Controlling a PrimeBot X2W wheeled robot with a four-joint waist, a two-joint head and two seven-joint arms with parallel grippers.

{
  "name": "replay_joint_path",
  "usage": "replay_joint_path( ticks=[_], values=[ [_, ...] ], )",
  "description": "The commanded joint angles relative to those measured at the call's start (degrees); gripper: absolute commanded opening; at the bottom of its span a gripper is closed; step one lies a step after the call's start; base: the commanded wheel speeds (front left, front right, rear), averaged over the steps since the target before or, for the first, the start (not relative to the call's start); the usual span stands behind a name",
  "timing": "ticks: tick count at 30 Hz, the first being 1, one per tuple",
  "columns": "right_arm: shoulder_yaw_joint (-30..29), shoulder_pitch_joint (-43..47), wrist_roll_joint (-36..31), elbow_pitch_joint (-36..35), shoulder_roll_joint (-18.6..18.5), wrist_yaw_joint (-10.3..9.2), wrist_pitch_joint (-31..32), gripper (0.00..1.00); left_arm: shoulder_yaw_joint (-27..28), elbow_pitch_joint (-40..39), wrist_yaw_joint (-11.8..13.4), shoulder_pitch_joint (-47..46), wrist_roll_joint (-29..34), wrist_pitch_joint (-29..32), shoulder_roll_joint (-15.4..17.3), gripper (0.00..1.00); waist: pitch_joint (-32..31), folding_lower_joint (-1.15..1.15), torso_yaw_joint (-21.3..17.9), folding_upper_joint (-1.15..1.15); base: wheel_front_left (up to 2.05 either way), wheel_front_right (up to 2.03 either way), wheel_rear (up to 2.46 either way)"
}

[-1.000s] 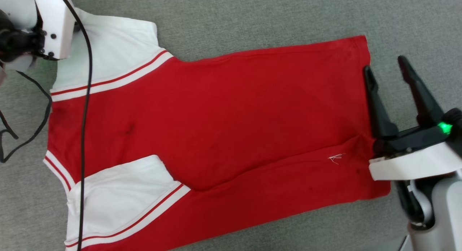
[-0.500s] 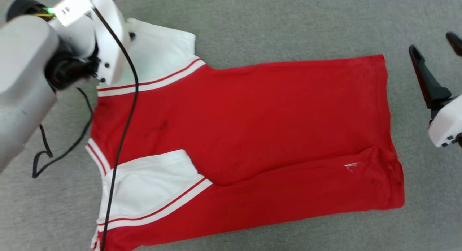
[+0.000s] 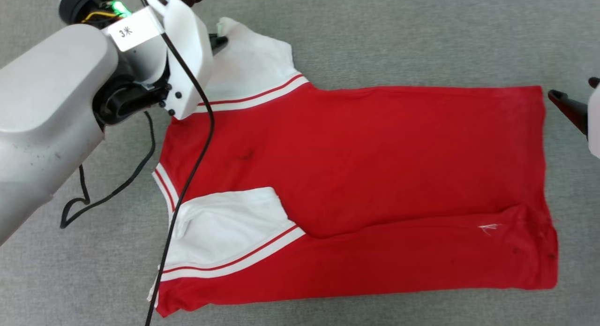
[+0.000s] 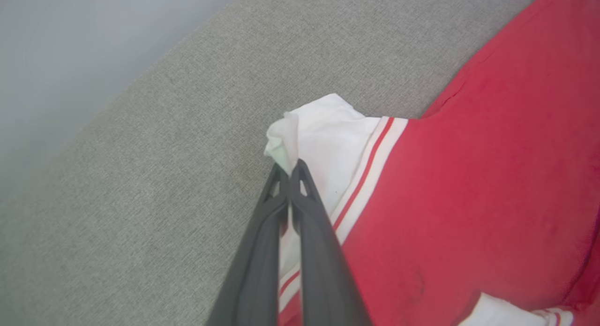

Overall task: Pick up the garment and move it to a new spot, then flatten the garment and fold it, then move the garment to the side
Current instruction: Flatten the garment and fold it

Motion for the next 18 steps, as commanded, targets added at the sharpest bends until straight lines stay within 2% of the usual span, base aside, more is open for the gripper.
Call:
replay_joint_path(
  ticks=[1,6,12,16,17,18],
  values=[
    [0.53,-1.67,0.22,1.41,0.92,-0.05,0.62,1.00,-0.27,-0.69,-0.08,-0.63,-0.02,-0.67,-0.06,0.00,0.99,0.00,1.07,0.00,0.00,0.00,0.00],
    [2.09,-4.39,-1.40,8.39,3.16,-0.05,0.02,1.00,-0.96,-2.77,-0.09,-1.94,0.55,-1.72,-0.37,0.00,2.99,0.00,2.99,0.00,0.00,0.00,0.00],
    [4.88,-1.14,0.69,14.95,7.20,0.06,-1.57,1.00,-1.55,-3.91,-0.09,-2.60,0.43,-2.88,-0.05,0.00,4.12,0.00,3.99,0.00,0.00,0.00,0.00],
    [7.10,0.70,1.24,17.71,6.95,0.10,-2.74,1.00,-1.87,-3.83,-0.09,-2.54,0.01,-3.17,0.48,0.00,4.00,0.00,3.88,0.00,0.00,0.00,0.00],
    [7.40,0.69,1.11,18.03,6.48,0.11,-3.47,0.41,-1.92,-3.71,-0.09,-2.47,-0.09,-3.36,0.59,0.00,3.89,0.00,3.76,0.00,0.00,0.00,0.00],
    [7.61,0.42,0.88,18.25,5.86,0.10,-4.46,0.00,-1.96,-3.59,-0.09,-2.36,-0.25,-3.53,0.62,0.00,3.74,0.00,3.63,0.00,0.00,0.00,0.00]
  ],
)
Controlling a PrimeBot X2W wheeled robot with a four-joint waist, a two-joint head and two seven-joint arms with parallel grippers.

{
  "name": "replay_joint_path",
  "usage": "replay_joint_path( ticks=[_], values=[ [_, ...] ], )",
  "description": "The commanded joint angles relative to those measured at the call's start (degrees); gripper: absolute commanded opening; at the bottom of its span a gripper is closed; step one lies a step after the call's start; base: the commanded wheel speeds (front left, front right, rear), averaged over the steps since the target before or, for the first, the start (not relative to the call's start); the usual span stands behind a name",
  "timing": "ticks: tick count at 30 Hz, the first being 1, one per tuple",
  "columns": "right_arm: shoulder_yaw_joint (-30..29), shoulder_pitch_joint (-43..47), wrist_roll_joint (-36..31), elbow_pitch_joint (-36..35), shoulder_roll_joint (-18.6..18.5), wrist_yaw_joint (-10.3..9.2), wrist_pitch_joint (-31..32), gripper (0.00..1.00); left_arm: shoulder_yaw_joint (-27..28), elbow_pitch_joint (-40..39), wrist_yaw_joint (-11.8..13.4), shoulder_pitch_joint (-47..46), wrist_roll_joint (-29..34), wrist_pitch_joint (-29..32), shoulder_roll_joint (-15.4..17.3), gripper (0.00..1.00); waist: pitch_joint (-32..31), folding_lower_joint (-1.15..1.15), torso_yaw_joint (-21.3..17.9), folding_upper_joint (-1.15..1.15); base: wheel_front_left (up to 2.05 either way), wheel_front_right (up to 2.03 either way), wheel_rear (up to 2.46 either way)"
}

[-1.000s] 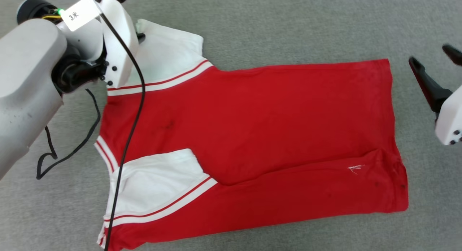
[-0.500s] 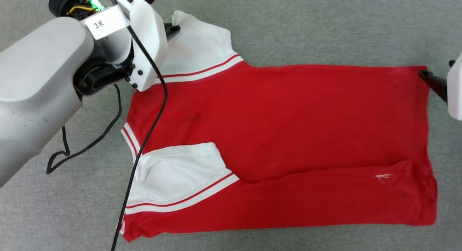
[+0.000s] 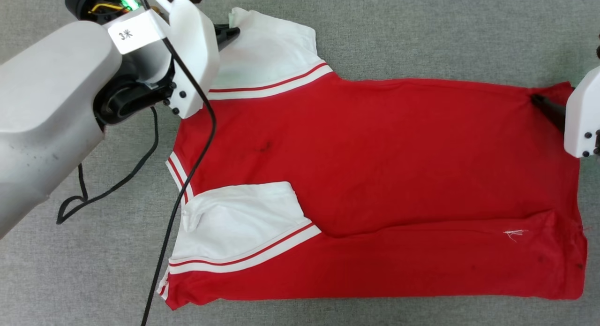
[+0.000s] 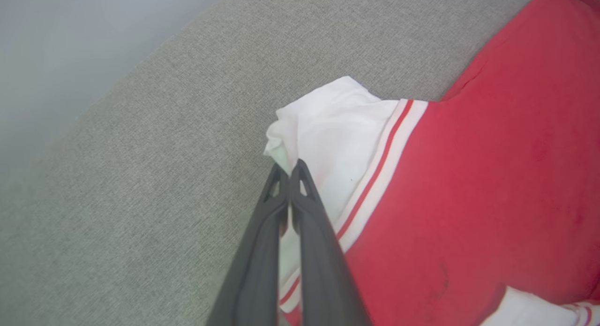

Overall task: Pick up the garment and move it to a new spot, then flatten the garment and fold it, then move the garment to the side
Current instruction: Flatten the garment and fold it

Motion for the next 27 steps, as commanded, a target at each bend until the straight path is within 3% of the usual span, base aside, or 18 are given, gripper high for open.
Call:
replay_joint_path(
  ticks=[1,8,15,20,27],
  values=[
    [2.98,3.78,-0.04,3.03,1.28,0.23,-0.28,0.00,-0.25,0.27,-0.09,-0.18,-0.41,-0.56,0.22,0.00,-0.40,0.01,-0.34,0.00,0.00,0.00,0.00],
    [2.96,0.40,-0.53,2.76,-0.32,0.12,-10.16,0.00,-0.49,1.78,-0.09,2.89,-0.35,-3.54,1.95,0.00,-4.29,0.01,-1.60,0.00,0.00,0.00,0.00],
    [5.67,2.82,0.11,2.12,-1.11,0.12,-17.51,0.00,-0.64,0.20,-0.08,8.73,-1.82,-7.04,4.80,0.00,-11.06,0.01,-2.19,0.00,0.00,0.00,0.00],
    [6.73,6.29,1.61,1.79,-2.26,0.12,-20.20,0.00,-0.71,-2.80,0.10,13.74,-2.01,-8.93,7.12,0.00,-15.34,0.01,-1.61,0.00,0.00,0.00,0.00],
    [7.85,12.92,3.40,-0.06,-3.86,0.12,-22.05,0.00,-0.76,-8.07,2.58,21.26,-3.08,-10.66,9.57,0.00,-19.93,0.01,-0.75,0.00,0.00,0.00,0.00]
  ],
)
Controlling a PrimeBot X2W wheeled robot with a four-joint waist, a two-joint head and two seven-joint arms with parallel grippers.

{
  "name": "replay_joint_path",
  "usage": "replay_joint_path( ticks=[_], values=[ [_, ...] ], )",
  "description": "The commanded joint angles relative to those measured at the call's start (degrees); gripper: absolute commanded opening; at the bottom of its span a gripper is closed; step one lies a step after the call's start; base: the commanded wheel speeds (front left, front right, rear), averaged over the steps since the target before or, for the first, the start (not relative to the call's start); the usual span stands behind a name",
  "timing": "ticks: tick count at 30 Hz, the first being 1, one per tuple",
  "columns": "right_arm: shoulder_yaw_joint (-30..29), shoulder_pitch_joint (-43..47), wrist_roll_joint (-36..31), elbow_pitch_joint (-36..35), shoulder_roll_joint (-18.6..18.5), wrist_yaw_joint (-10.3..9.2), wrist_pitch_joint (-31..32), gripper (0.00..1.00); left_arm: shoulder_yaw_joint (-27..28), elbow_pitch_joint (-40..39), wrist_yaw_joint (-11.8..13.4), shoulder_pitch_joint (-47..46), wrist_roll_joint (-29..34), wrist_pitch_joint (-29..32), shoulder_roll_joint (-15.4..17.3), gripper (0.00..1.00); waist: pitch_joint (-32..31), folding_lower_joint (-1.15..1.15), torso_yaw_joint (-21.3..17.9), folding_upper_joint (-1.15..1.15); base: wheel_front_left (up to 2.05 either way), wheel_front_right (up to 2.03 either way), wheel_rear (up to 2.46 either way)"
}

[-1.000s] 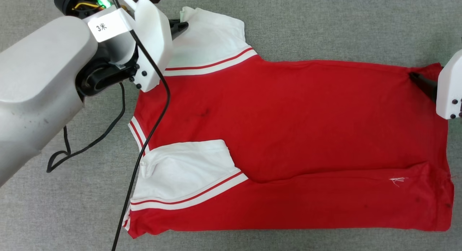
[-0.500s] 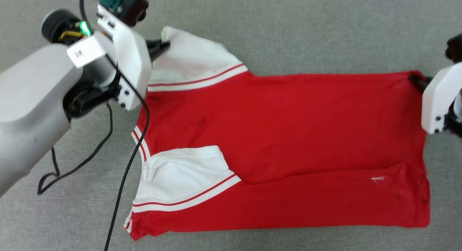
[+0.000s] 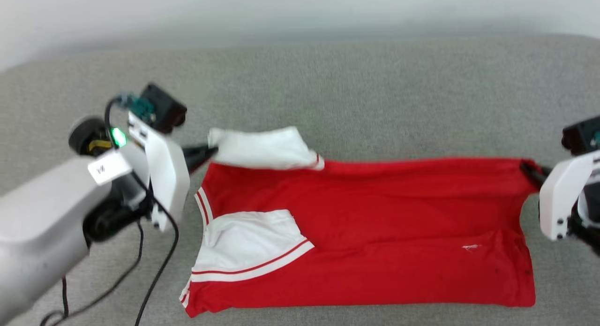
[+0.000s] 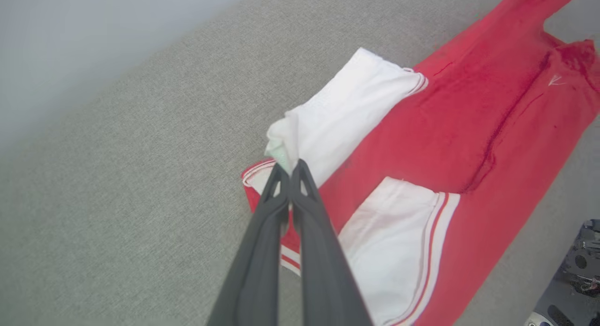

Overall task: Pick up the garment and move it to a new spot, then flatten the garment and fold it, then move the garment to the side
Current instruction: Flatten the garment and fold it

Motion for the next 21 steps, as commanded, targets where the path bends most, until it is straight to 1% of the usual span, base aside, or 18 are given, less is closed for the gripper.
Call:
replay_joint_path(
  ticks=[1,8,12,17,21],
  values=[
    [0.13,1.33,0.51,-0.63,-0.32,-0.07,-0.40,0.00,-0.07,-0.71,0.48,1.92,-0.40,-0.33,0.42,0.00,-1.56,0.01,0.42,0.00,0.00,0.00,0.00],
    [-0.17,9.08,3.03,-3.80,-1.17,-0.07,-1.67,0.00,-0.09,-5.16,4.06,11.53,-2.30,-2.71,3.12,0.00,-4.55,0.01,0.48,0.00,0.00,0.00,0.00],
    [-1.06,14.18,4.68,-5.40,-1.53,-0.07,-2.08,0.00,-0.09,-7.26,5.49,17.17,-3.85,-4.10,4.43,0.00,-5.79,0.01,0.55,0.00,0.00,0.00,0.00],
    [-2.00,19.27,6.08,-5.96,-0.93,-0.07,-1.81,0.00,-0.09,-7.43,6.35,23.02,-4.86,-4.91,4.48,0.00,-6.04,0.01,0.53,0.00,0.00,0.00,0.00],
    [-2.00,21.38,6.67,-4.69,0.36,-0.07,-1.05,0.00,-0.08,-4.97,5.59,25.97,-5.11,-4.53,3.05,0.00,-5.51,0.01,0.36,0.00,0.00,0.00,0.00]
  ],
)
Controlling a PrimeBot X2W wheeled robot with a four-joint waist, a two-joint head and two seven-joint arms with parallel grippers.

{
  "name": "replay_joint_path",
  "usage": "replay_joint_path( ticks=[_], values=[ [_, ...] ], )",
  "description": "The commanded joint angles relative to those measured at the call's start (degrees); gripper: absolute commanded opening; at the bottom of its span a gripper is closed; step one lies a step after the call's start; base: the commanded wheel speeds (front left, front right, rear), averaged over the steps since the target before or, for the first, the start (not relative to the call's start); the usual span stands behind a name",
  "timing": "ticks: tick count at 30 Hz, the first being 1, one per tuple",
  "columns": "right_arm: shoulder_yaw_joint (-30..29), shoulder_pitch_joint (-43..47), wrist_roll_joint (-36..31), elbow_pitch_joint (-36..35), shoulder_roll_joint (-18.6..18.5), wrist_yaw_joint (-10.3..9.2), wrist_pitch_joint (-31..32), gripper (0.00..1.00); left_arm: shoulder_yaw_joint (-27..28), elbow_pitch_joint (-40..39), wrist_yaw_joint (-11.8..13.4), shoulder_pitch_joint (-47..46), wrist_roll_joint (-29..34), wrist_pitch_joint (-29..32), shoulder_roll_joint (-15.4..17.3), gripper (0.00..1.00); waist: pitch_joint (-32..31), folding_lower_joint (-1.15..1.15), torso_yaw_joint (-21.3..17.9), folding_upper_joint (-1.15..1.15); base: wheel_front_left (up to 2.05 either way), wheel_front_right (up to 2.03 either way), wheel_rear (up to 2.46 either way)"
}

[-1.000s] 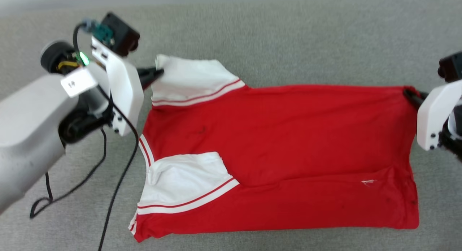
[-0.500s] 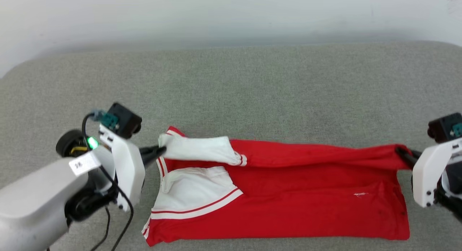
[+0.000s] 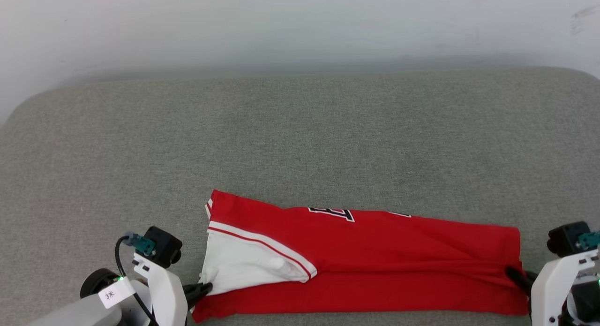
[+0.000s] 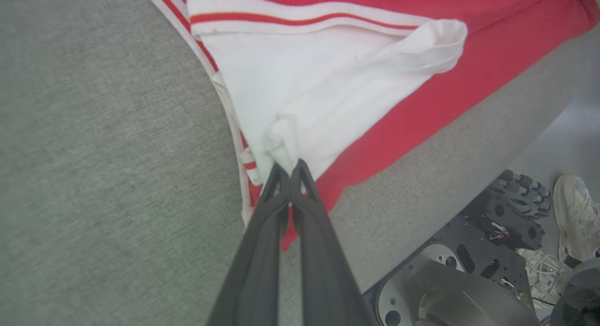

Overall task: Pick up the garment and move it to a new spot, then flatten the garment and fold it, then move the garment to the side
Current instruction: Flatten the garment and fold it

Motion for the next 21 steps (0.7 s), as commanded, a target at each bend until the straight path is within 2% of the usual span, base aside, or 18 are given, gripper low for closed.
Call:
replay_joint_path(
  ticks=[1,4,5,6,7,10,13,17,21],
  values=[
    [0.09,1.30,0.22,0.72,0.47,-0.07,0.08,0.00,0.10,1.02,-0.38,0.97,0.06,0.11,-0.68,0.00,0.27,0.01,-0.02,0.00,0.00,0.00,0.00],
    [0.99,1.84,0.01,2.09,1.17,-0.08,-0.15,0.00,0.11,3.66,-0.90,1.39,0.79,-0.58,-1.67,0.00,0.45,0.01,-0.03,0.00,0.00,0.00,0.00],
    [1.24,1.93,0.13,2.40,1.30,-0.07,-0.29,0.09,0.09,4.34,-1.01,1.52,1.05,-0.76,-2.10,0.00,0.34,0.01,-0.02,0.00,0.00,0.00,0.00],
    [1.39,1.92,0.33,2.48,1.37,-0.07,-0.58,0.44,0.12,4.84,-1.10,1.74,1.03,-1.18,-2.50,0.37,0.09,0.01,-0.04,0.00,0.00,0.00,0.00],
    [1.29,1.77,0.55,2.37,1.41,-0.07,-1.24,1.00,0.43,5.11,-1.07,1.91,0.90,-1.90,-2.74,1.00,-0.28,0.01,-0.10,0.00,0.00,0.00,0.00],
    [0.71,1.17,0.89,1.82,0.95,-0.07,-2.67,1.00,1.12,5.48,-0.37,1.97,1.54,-3.86,-2.78,1.00,-1.11,0.01,-0.19,0.00,0.00,0.00,0.00],
    [0.27,1.11,2.39,-0.08,-0.39,-0.07,-3.60,1.00,2.27,5.07,1.69,2.33,3.24,-8.18,-2.87,1.00,-2.57,0.01,-0.09,0.00,0.00,0.00,0.00],
    [-1.28,1.81,5.44,-4.09,-2.85,-0.06,-3.46,1.00,4.62,3.94,5.92,3.53,5.15,-15.97,-3.41,1.00,-4.07,0.01,0.20,0.00,0.00,0.00,0.00],
    [-3.76,2.64,8.45,-7.51,-5.83,-0.06,-1.61,1.00,7.71,2.70,11.40,5.03,8.11,-22.25,-3.85,1.00,-4.74,0.01,0.58,0.00,0.00,0.00,0.00]
  ],
)
